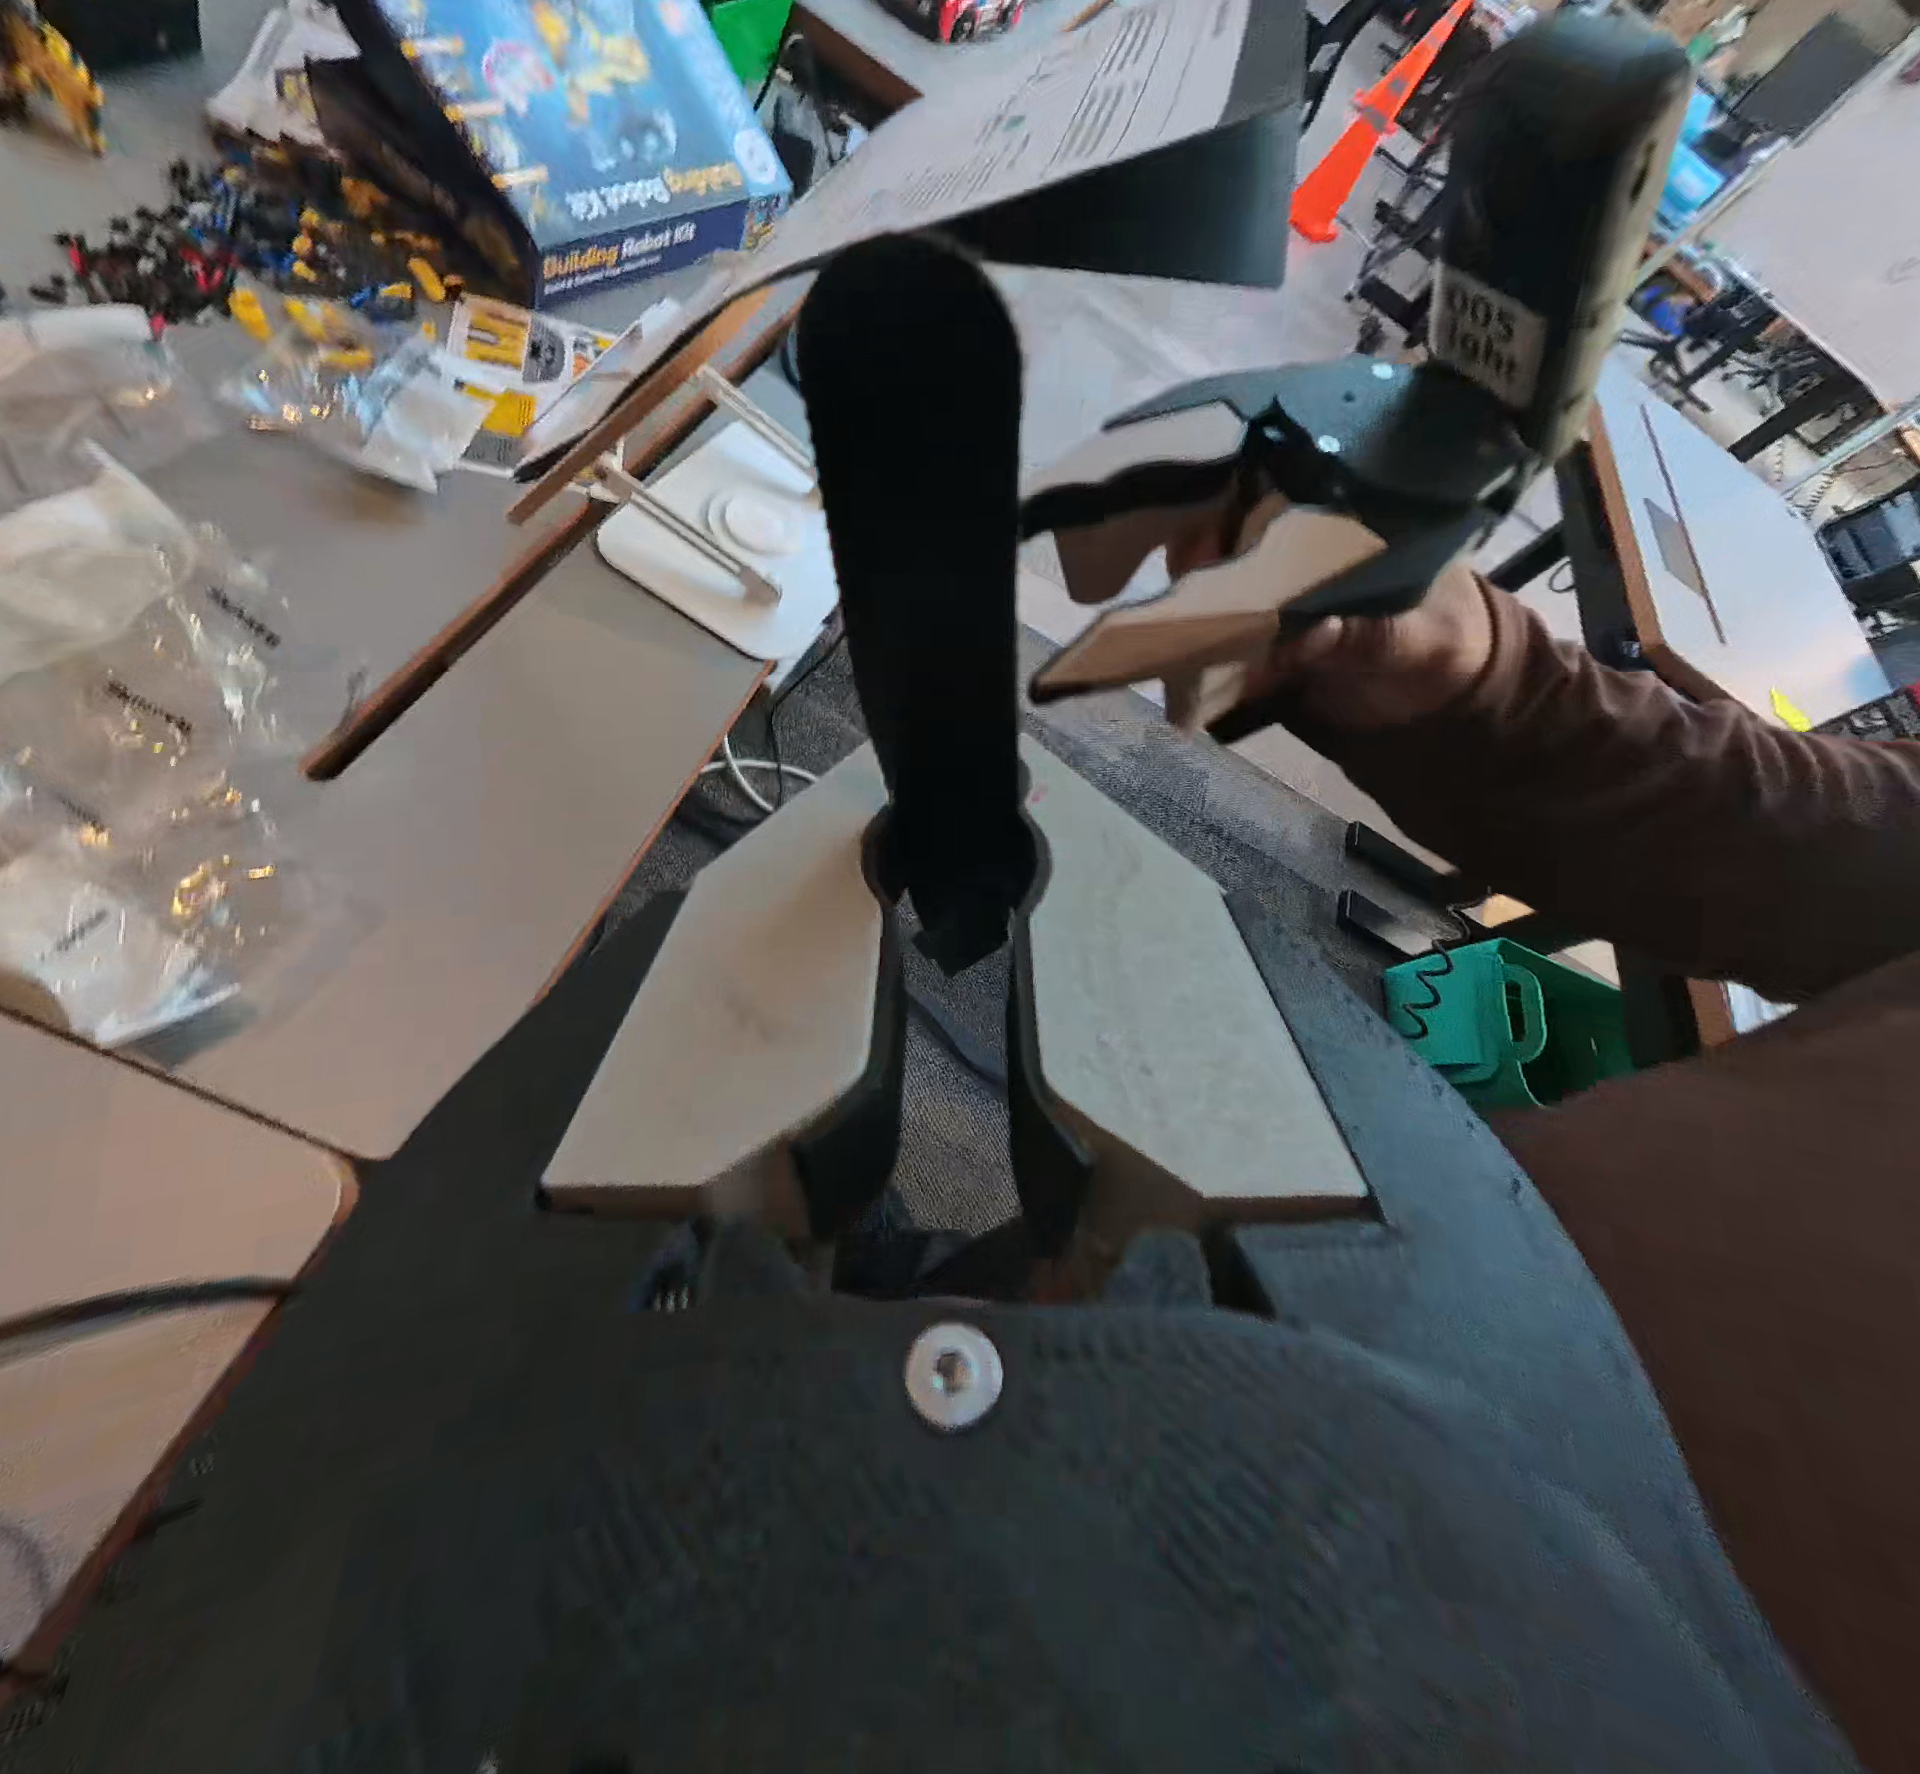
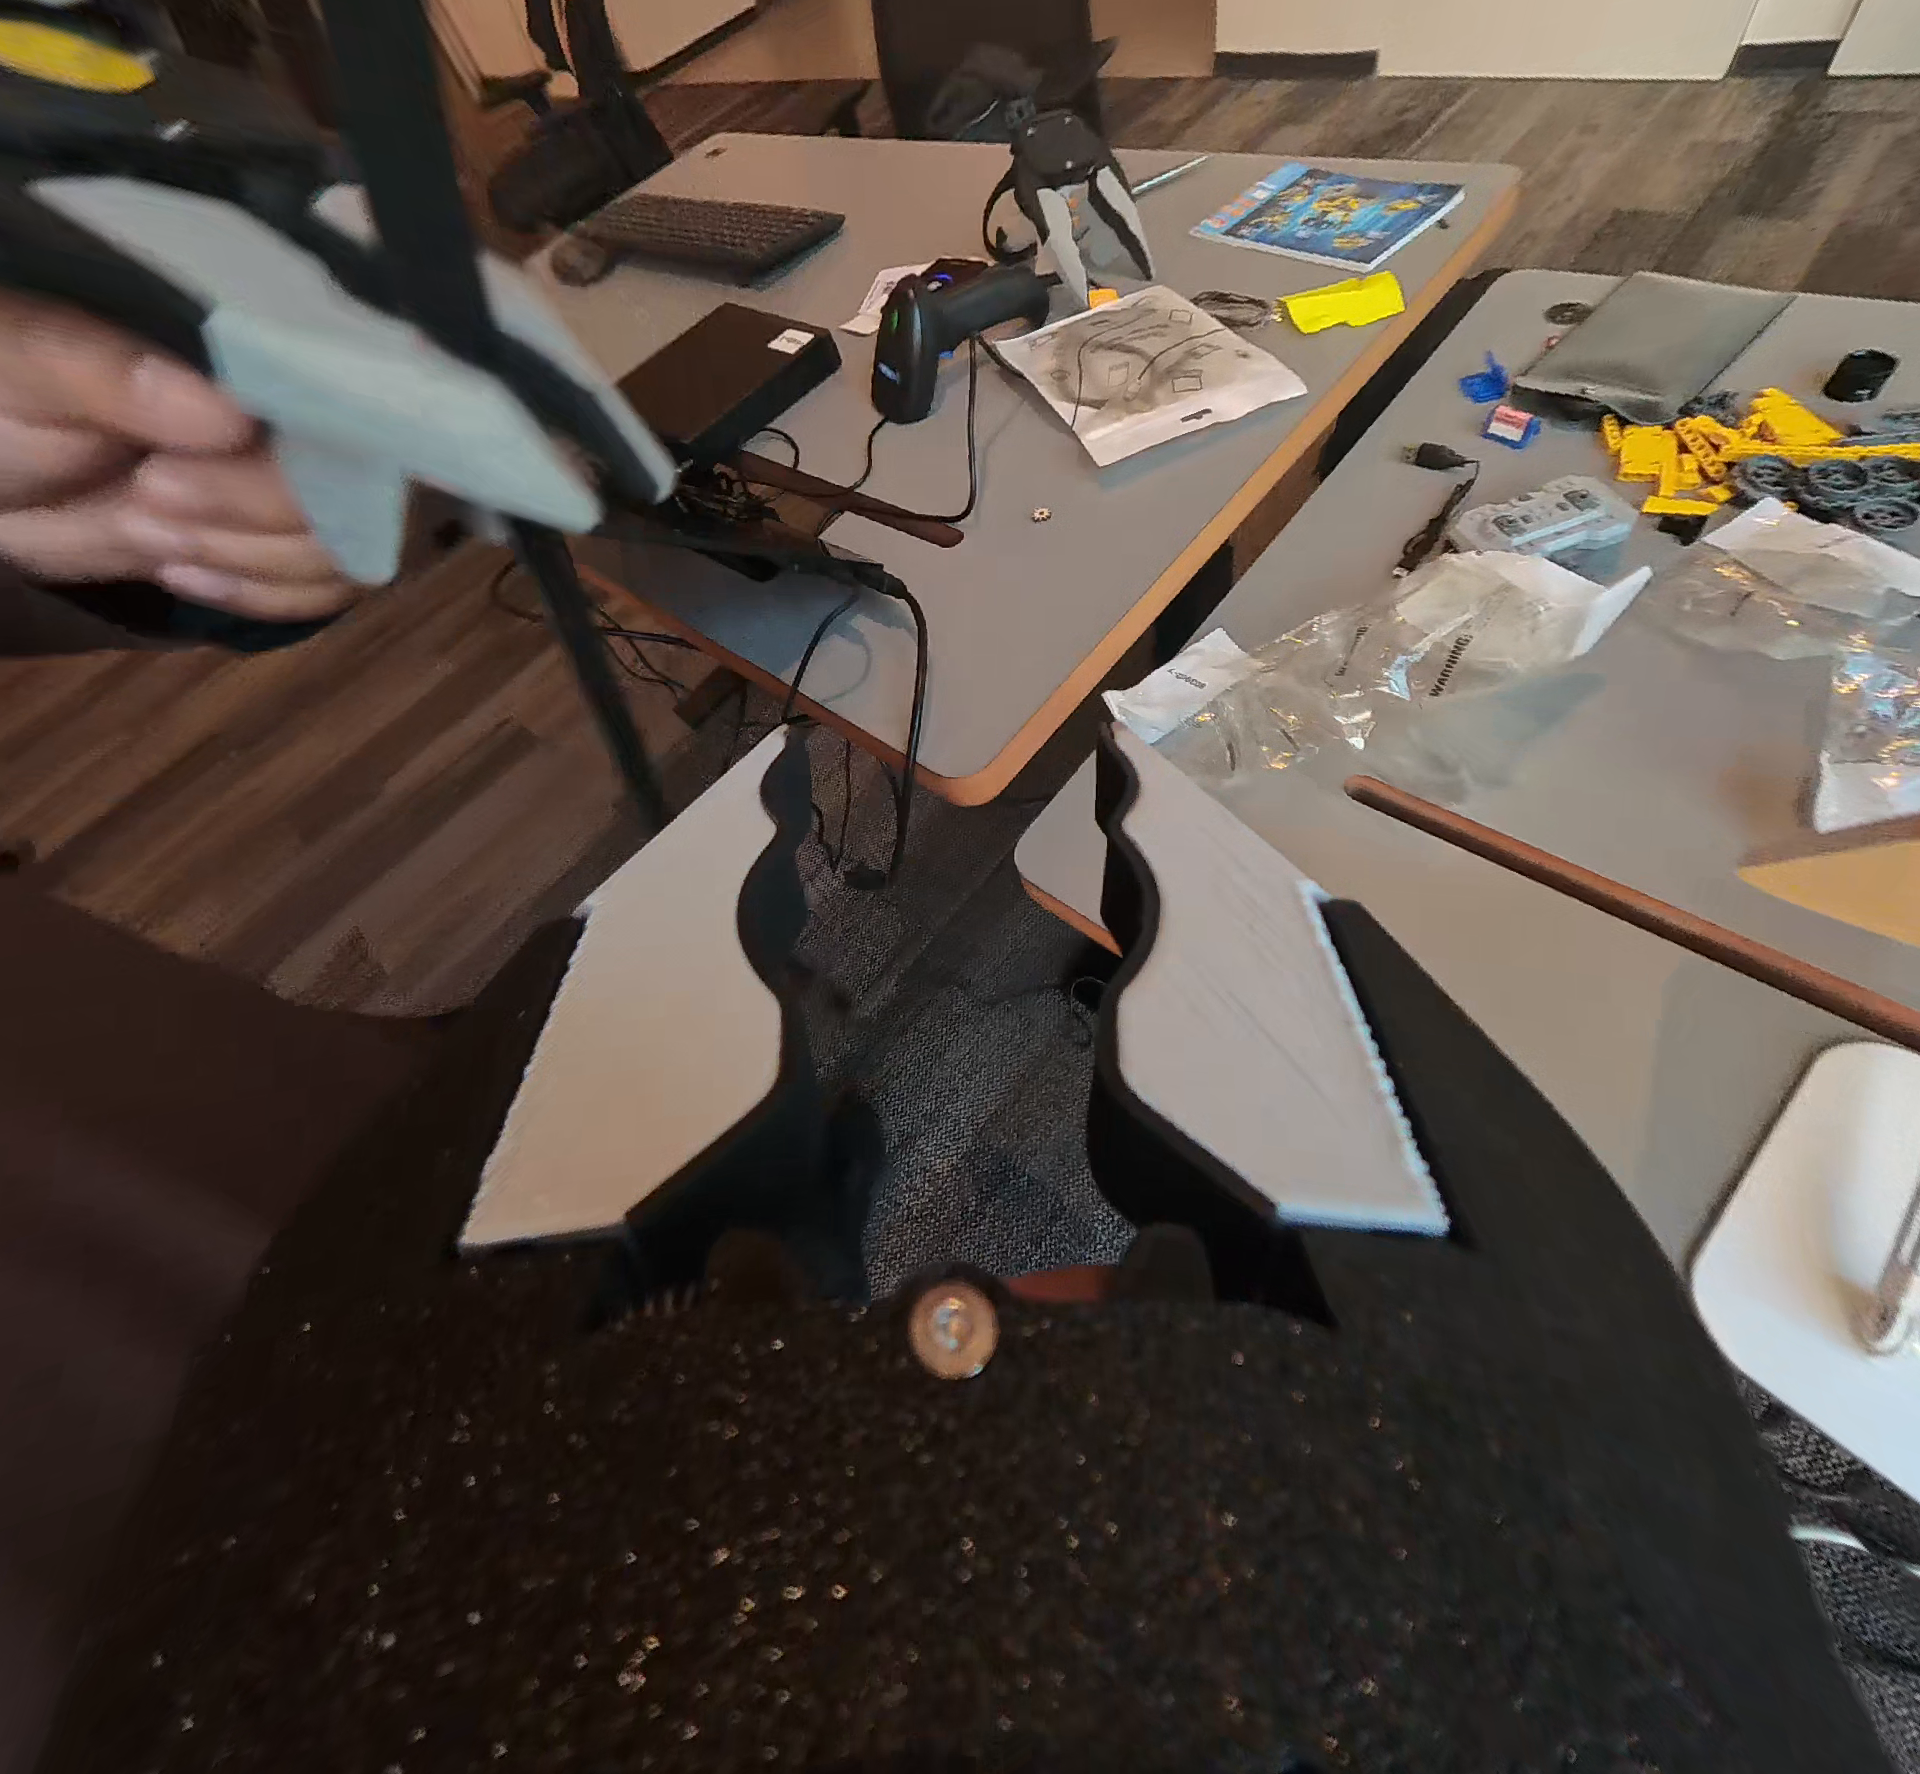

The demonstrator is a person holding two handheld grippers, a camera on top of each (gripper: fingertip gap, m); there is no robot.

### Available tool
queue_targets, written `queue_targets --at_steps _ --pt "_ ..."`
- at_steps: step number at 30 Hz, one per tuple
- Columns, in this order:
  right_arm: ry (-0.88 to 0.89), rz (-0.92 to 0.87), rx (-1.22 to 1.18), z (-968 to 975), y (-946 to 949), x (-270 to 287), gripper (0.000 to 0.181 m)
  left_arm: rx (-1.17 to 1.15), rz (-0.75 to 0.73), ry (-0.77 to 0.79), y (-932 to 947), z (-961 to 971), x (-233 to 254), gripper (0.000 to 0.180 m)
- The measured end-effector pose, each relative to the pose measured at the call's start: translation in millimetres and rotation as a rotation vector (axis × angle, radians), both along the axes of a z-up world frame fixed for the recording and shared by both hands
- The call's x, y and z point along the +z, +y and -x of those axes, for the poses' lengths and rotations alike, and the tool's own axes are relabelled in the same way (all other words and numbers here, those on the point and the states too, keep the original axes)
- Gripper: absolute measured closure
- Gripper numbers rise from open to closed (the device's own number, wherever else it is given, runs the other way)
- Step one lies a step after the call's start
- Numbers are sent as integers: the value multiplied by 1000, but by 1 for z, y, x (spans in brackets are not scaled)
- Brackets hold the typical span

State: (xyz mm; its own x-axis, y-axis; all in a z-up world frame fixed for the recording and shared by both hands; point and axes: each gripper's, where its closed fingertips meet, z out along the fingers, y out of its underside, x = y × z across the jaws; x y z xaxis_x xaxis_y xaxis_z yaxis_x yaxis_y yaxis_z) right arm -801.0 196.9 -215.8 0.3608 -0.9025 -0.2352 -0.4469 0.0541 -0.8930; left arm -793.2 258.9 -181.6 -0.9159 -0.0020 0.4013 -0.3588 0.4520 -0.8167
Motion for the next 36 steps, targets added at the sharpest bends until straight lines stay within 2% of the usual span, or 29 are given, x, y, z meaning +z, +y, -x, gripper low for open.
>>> queue_targets --at_steps 5,8,11,16,20,23,25,27,29,36 --pt "109 9 -39 -55 20 -38 128 104 -85 -34 59 -12 -41 167" --pt "213 42 -107 -88 22 -64 126 141 -55 13 86 -19 -47 167" --pt "257 51 -148 -126 20 -76 124 158 -10 -14 108 -34 -53 167" --pt "375 171 -237 -200 -19 -98 110 215 60 10 135 -57 -44 166" --pt "484 191 -312 -275 -62 -120 104 315 32 -30 153 -83 -54 167" --pt "595 224 -350 -333 -97 -155 103 418 60 21 162 -100 -53 168" --pt "686 176 -374 -369 -116 -185 111 467 70 42 165 -109 -52 167" --pt "764 144 -417 -400 -135 -217 113 526 11 22 170 -121 -59 167" --pt "853 144 -470 -420 -155 -250 108 606 -64 30 175 -133 -63 166" --pt "1012 55 -564 -451 -170 -316 99 789 -89 128 169 -168 -60 166"
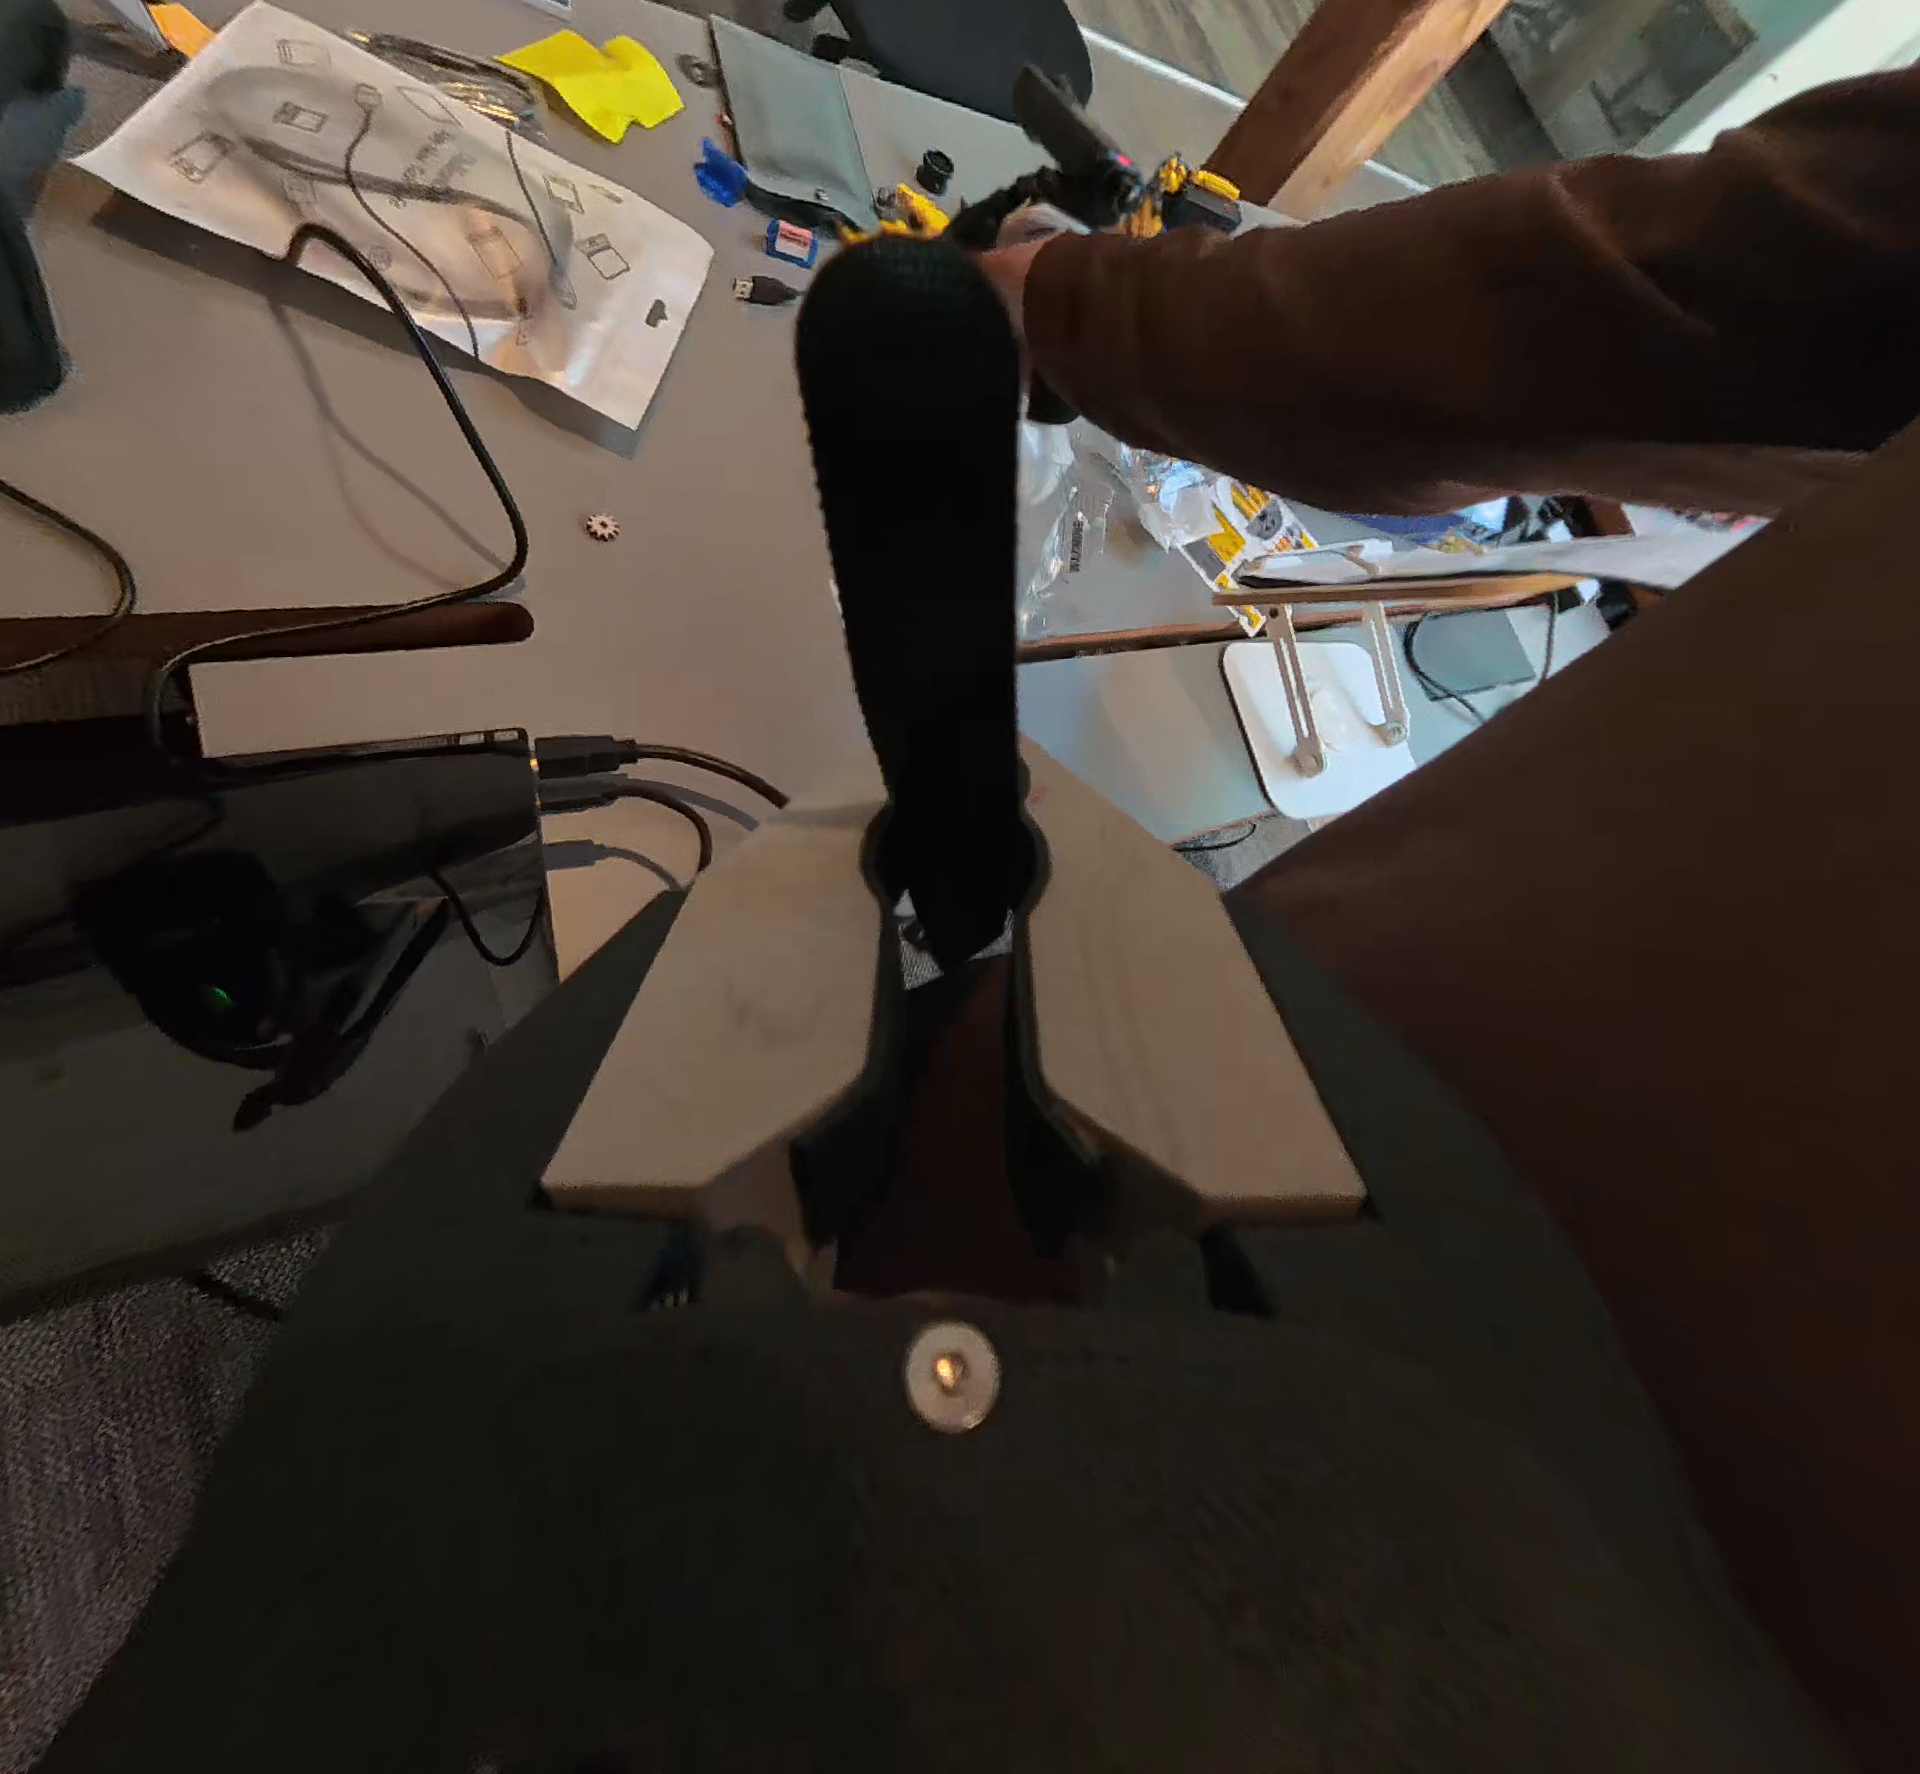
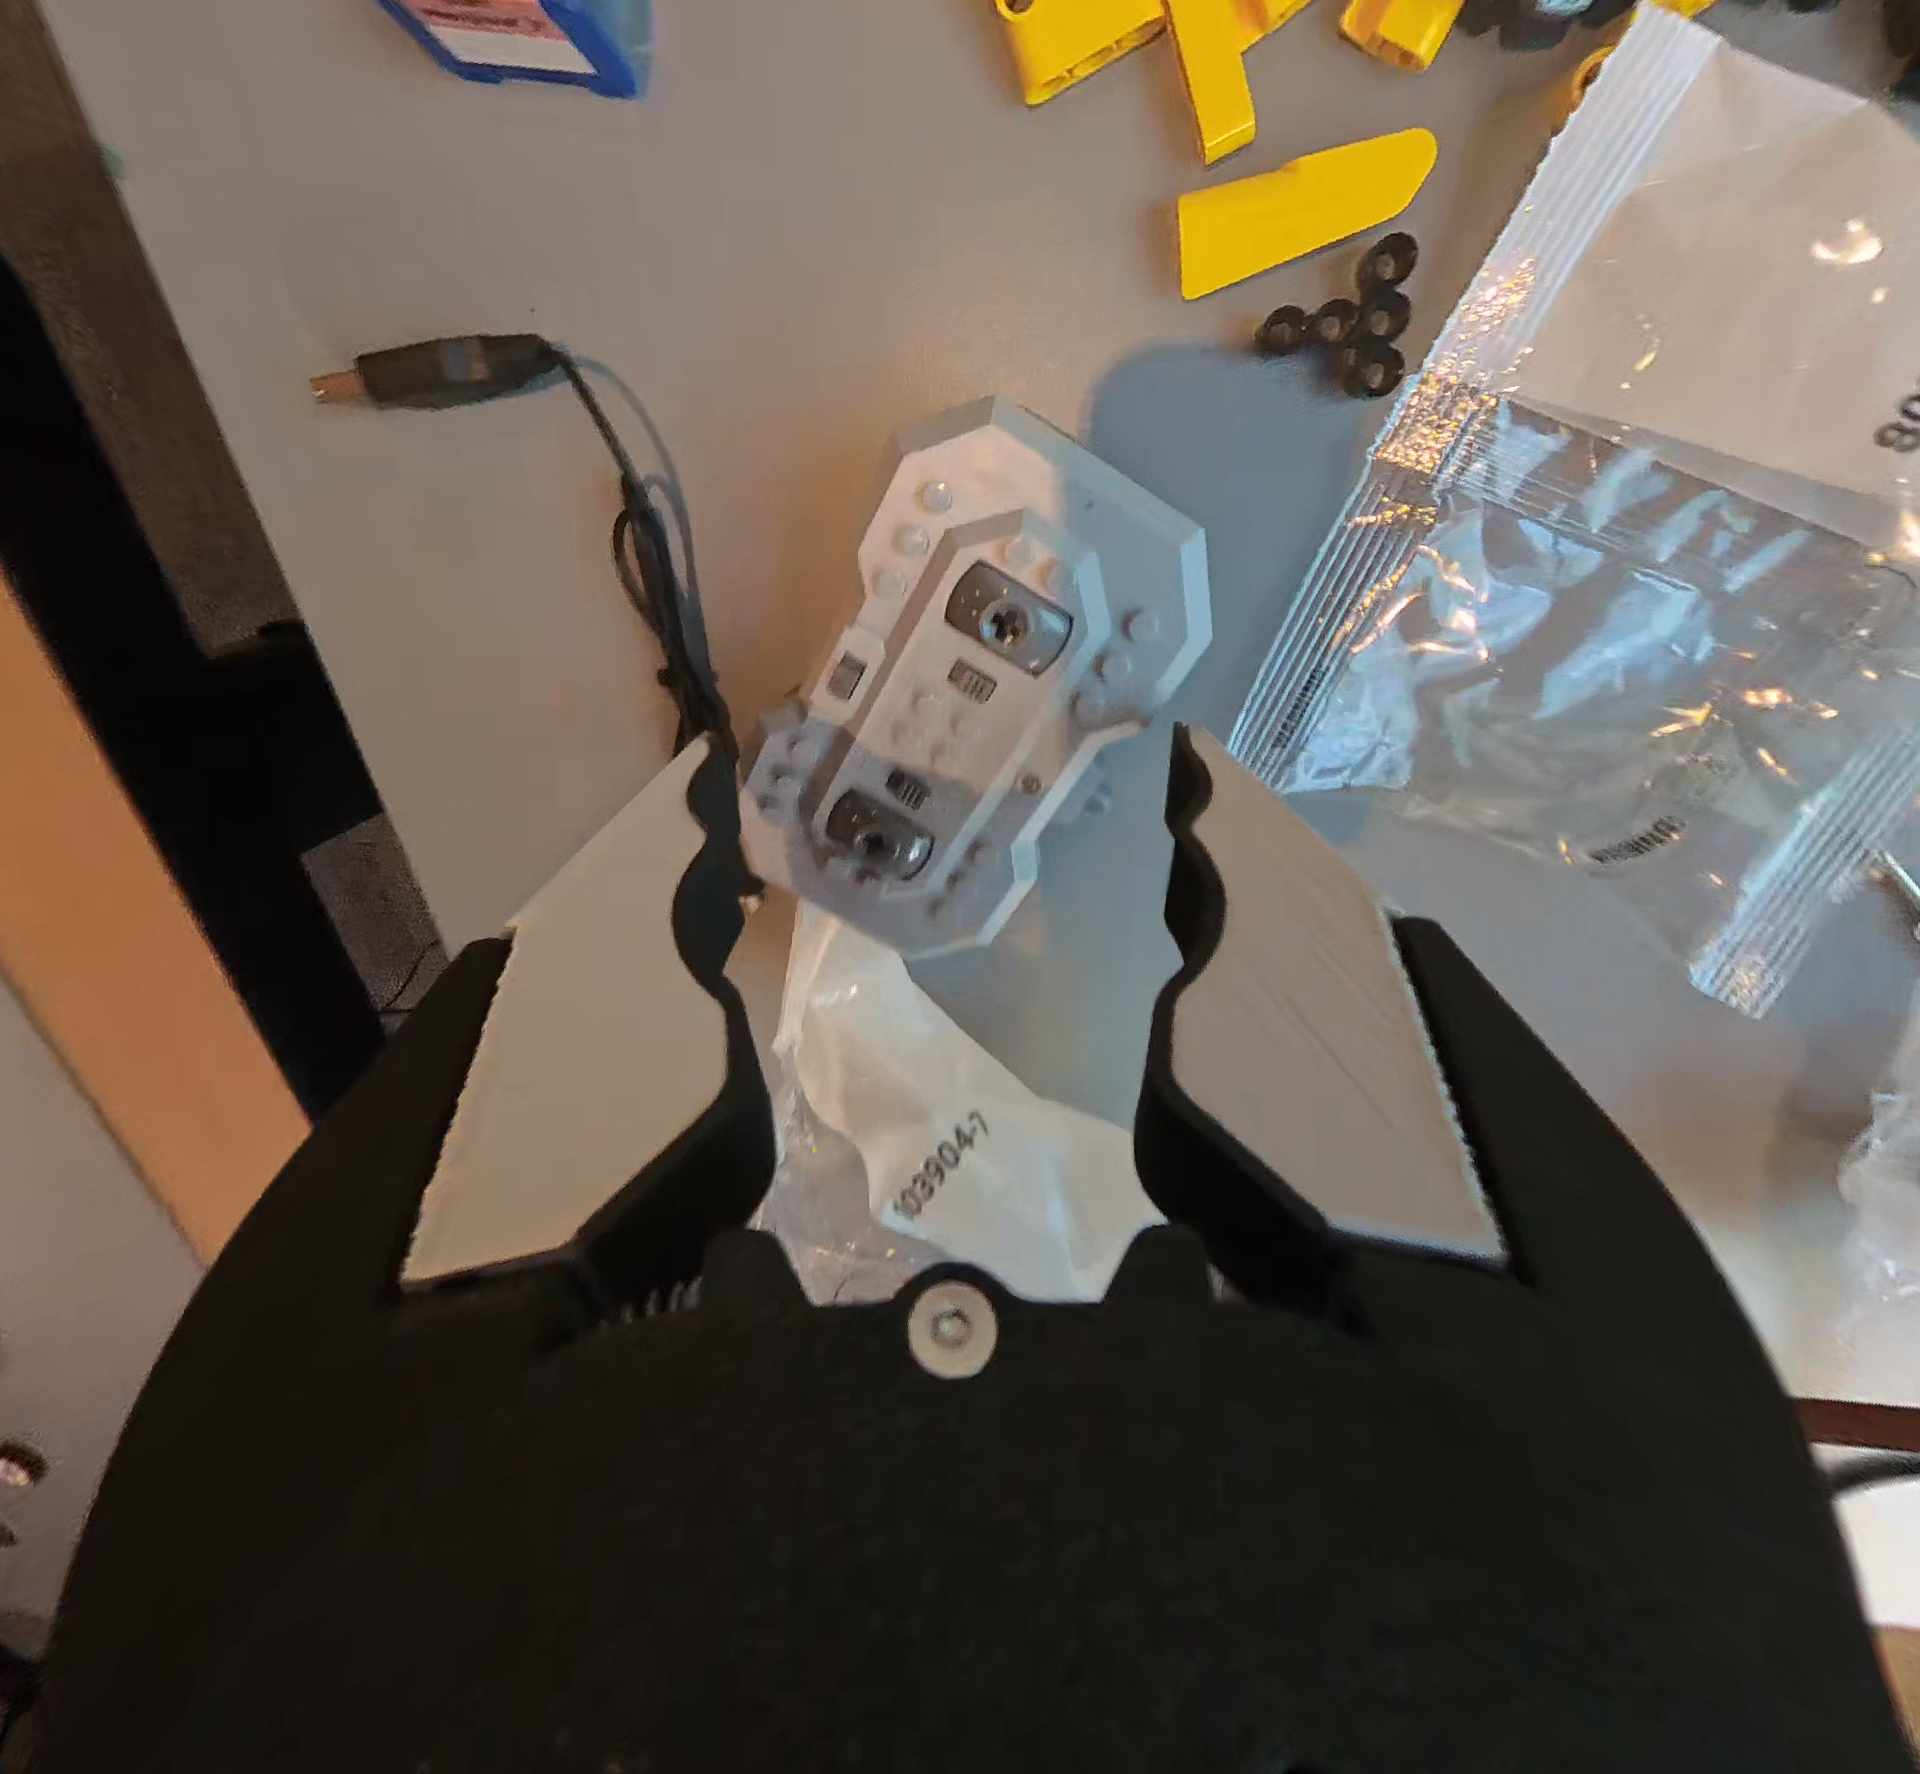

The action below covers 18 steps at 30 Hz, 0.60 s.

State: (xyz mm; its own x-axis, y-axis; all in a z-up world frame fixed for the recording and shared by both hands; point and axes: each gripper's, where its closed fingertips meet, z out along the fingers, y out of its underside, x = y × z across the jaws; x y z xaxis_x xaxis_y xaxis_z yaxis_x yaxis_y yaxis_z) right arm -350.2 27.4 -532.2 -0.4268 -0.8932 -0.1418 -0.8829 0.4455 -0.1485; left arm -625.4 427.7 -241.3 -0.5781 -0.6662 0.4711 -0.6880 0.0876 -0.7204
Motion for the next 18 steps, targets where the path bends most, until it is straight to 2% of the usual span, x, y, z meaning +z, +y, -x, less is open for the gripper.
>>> queue_targets --at_steps 4,6,11,15,18 --pt "25 -90 -57 -3 2 -18 99 34 -10 -4 -6 -15 3 166" --pt "-7 -117 -81 -6 1 -18 111 42 -24 -3 -7 -19 3 166" --pt "-43 -117 -53 -5 -3 -16 112 59 -37 -5 -5 -26 3 166" --pt "-150 -108 -58 -14 -12 4 112 55 -38 2 -4 -31 3 166" --pt "-306 -122 -34 -35 -11 39 112 40 -51 -8 -4 -35 3 166"
